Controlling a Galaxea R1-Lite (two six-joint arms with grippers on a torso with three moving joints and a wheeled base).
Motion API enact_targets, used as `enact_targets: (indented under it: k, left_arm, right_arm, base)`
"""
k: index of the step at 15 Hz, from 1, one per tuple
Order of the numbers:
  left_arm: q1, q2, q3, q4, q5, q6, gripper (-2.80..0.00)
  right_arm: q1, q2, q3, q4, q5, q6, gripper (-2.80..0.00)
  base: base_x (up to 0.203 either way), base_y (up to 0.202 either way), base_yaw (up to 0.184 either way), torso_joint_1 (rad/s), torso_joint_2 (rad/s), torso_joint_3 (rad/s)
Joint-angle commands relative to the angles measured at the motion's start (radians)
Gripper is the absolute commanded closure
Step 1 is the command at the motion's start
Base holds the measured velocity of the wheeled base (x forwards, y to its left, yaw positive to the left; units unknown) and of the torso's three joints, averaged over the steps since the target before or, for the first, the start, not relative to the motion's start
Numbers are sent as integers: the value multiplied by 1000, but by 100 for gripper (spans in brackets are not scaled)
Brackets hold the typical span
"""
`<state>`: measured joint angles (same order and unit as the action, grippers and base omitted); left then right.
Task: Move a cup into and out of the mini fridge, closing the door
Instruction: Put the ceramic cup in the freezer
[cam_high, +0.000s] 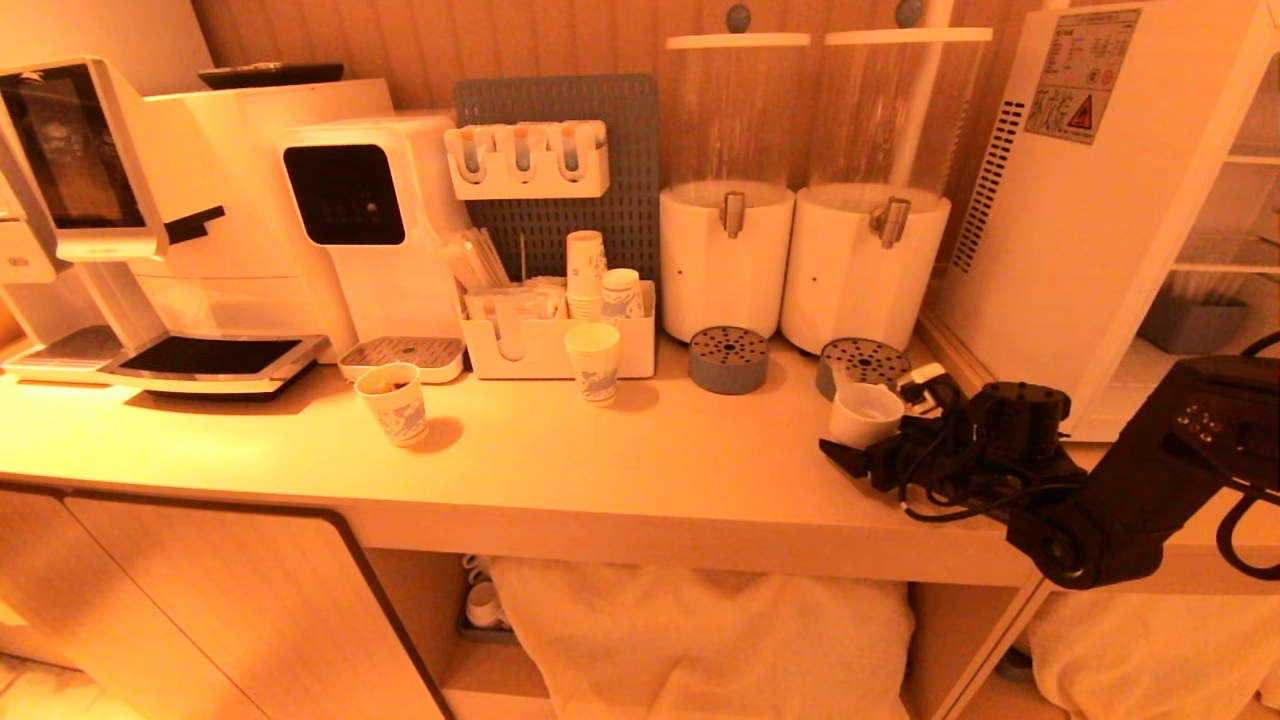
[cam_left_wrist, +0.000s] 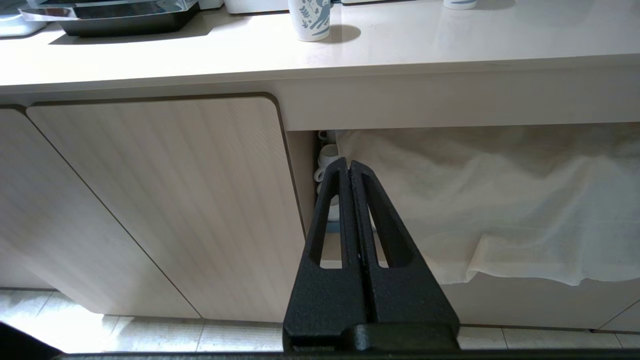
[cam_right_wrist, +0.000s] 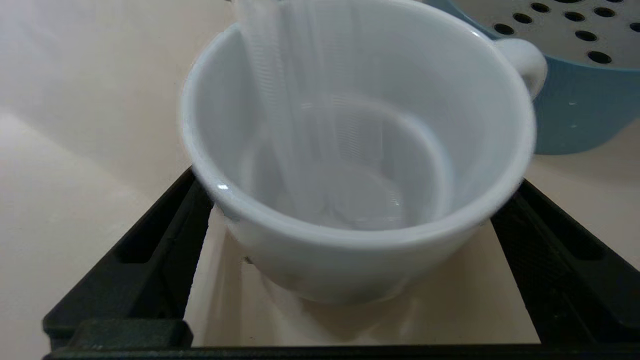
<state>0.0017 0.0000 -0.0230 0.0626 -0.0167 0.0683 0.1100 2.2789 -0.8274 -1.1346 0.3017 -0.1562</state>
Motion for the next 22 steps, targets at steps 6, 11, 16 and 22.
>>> enact_targets:
  k: [6,11,16,22]
  left_arm:
    - [0,0,0,0,0,1,0]
    - [1,0,0,0,0,-1,0]
    - [0,0,0,2,0,-1,0]
    - [0,0,0,2,0,-8,0]
  right_arm:
    - [0,-1,-2,-5,-24,-2,0]
    - [2,-97,52,29,-10,36,0]
    - [0,-274,119,84,18,84,0]
    - [-17,-452,228,139,10,88,0]
  base:
    - [0,0,0,0,0,0]
    - [0,0,0,0,0,0]
    - [0,0,0,0,0,0]
    - [0,0,0,0,0,0]
